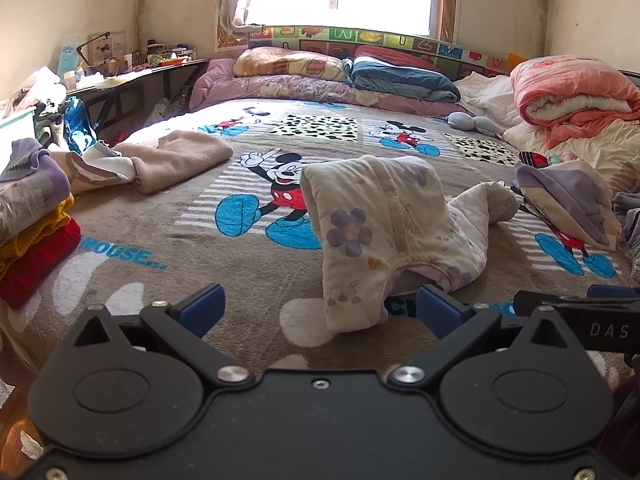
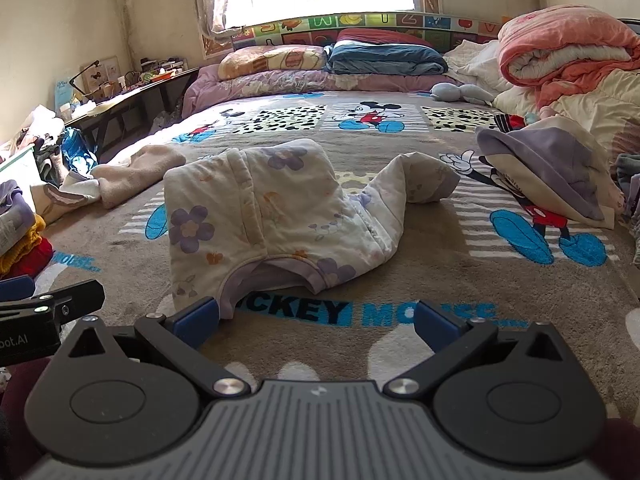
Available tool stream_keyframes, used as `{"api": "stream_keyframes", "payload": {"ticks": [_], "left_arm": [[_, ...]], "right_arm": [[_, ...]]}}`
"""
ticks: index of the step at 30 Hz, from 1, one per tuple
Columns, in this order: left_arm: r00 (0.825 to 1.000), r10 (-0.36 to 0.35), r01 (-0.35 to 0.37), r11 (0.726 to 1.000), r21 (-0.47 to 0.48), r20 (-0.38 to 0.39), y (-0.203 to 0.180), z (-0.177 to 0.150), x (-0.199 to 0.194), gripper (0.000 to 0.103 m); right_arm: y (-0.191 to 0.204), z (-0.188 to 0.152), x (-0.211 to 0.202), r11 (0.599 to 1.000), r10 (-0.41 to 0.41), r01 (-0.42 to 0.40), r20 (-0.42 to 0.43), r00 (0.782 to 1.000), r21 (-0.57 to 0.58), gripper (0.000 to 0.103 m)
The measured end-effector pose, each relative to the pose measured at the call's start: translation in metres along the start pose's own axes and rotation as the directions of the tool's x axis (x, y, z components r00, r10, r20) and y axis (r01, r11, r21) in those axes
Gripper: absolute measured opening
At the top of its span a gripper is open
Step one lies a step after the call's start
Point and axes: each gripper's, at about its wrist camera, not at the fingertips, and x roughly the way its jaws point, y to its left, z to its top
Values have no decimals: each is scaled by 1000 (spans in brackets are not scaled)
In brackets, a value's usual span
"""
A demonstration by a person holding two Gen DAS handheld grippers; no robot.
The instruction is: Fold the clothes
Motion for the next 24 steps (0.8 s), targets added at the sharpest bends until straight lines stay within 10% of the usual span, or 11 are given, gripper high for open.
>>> {"api": "stream_keyframes", "payload": {"ticks": [24], "left_arm": [[1000,-9,9,1000,-17,-26,5,-5,2,103]], "right_arm": [[2,-2,-3,1000,-3,4,-10,1000,8,103]]}}
